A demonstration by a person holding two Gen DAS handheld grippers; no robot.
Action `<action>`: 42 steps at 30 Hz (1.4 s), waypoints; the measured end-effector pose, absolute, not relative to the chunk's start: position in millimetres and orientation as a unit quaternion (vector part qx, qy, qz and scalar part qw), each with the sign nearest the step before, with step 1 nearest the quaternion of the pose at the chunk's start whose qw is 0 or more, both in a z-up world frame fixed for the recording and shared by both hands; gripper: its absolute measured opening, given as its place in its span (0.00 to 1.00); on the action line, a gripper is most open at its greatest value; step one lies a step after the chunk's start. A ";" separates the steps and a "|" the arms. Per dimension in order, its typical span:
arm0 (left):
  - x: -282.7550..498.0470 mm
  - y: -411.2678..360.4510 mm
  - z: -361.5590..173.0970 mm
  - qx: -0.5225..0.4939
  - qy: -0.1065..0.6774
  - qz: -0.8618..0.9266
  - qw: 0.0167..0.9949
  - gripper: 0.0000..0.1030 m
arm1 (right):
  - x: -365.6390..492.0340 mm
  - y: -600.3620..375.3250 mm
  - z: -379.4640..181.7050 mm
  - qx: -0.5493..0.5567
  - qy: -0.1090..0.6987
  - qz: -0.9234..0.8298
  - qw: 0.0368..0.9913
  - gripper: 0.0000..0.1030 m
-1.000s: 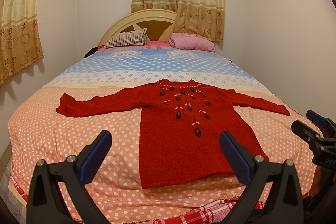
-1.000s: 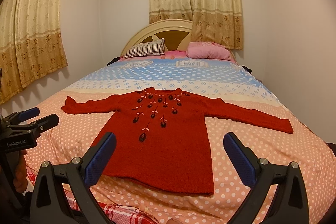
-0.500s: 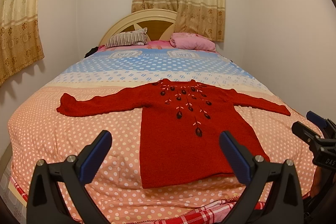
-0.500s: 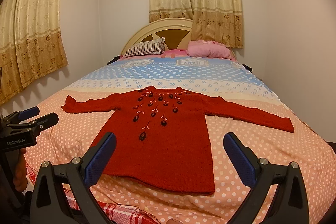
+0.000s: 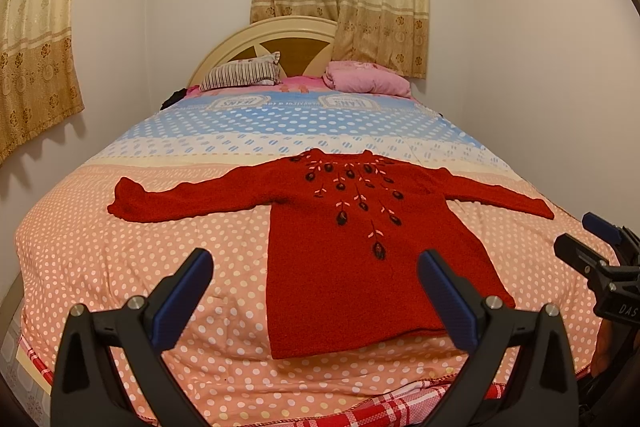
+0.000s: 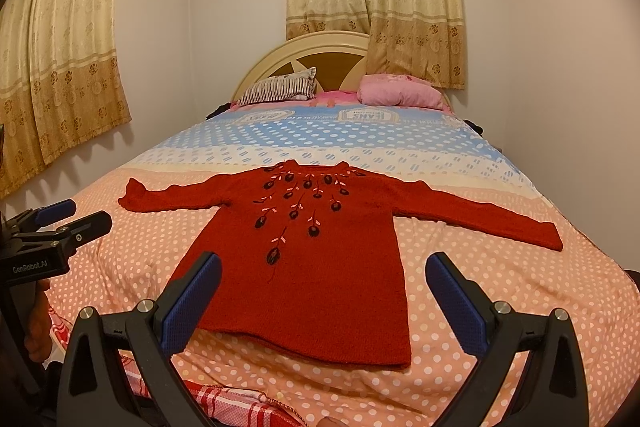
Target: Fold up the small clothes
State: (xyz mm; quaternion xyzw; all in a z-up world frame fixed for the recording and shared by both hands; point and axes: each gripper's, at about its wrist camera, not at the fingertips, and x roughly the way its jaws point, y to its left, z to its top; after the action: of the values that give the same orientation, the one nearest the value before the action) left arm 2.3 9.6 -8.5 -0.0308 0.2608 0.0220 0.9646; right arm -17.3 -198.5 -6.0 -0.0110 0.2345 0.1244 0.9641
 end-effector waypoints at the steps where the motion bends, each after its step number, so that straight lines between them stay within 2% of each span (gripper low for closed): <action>1: 2.5 9.3 -8.4 -0.031 0.261 0.022 0.965 1.00 | -17.4 -198.3 -6.0 -0.011 0.235 0.124 0.964 0.99; 27: 21.8 18.4 -33.0 -0.031 0.290 0.030 0.956 1.00 | 3.7 -206.2 -28.4 -0.005 0.255 0.132 0.958 0.99; 33: 51.3 29.1 -47.4 -0.025 0.307 0.047 0.950 1.00 | 34.1 -239.7 -40.7 0.017 0.263 0.116 0.958 0.99; 42: 114.3 33.1 -67.5 -0.007 0.328 0.056 0.943 1.00 | 111.4 -342.5 -70.1 0.115 0.324 0.035 0.938 0.99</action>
State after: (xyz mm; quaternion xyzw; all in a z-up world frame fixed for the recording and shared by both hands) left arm 114.3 33.1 -67.5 -0.0073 0.3277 0.0563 0.9431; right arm 111.4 -342.5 -70.1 0.1151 0.3237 0.0354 0.9385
